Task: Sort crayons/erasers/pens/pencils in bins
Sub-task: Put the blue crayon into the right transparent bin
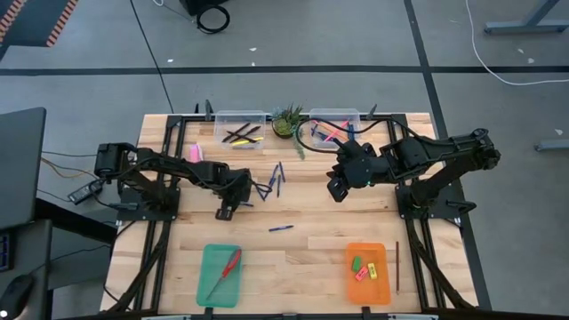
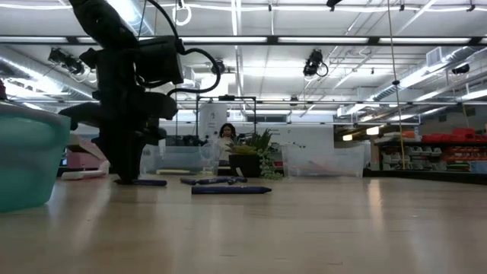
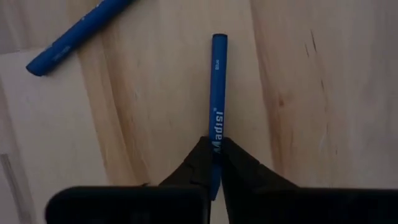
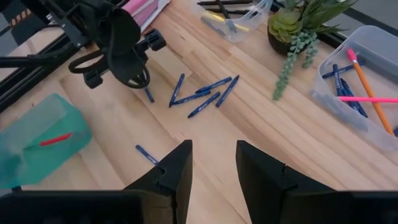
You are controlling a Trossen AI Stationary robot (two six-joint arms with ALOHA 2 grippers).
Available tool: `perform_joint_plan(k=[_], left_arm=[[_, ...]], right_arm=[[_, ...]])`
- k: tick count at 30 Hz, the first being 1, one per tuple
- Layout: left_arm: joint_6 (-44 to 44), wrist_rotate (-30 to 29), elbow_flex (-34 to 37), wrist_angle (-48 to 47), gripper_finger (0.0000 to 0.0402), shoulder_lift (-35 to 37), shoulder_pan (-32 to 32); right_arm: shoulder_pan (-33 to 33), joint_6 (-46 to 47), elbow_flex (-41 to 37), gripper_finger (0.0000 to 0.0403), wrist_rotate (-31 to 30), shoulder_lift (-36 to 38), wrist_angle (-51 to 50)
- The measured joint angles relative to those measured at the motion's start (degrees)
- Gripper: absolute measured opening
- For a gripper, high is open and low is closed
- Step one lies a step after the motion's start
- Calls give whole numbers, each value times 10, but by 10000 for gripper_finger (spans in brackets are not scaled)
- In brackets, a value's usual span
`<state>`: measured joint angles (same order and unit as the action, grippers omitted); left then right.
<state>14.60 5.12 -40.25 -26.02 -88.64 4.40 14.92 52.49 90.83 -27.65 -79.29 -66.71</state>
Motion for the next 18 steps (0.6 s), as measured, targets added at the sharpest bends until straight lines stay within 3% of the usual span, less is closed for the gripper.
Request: perform_joint_plan(k=[5,11,18], left_arm=[[-38,1,0,1,36,0,0],[-65,2,-1,0,15,-1,0],[-70,9,-49,-9,23,-4,-2]], right_arm=[[0,0,0,129,0,0,0],[0,0,0,129,0,0,0],[0,0,0,129,0,0,0]])
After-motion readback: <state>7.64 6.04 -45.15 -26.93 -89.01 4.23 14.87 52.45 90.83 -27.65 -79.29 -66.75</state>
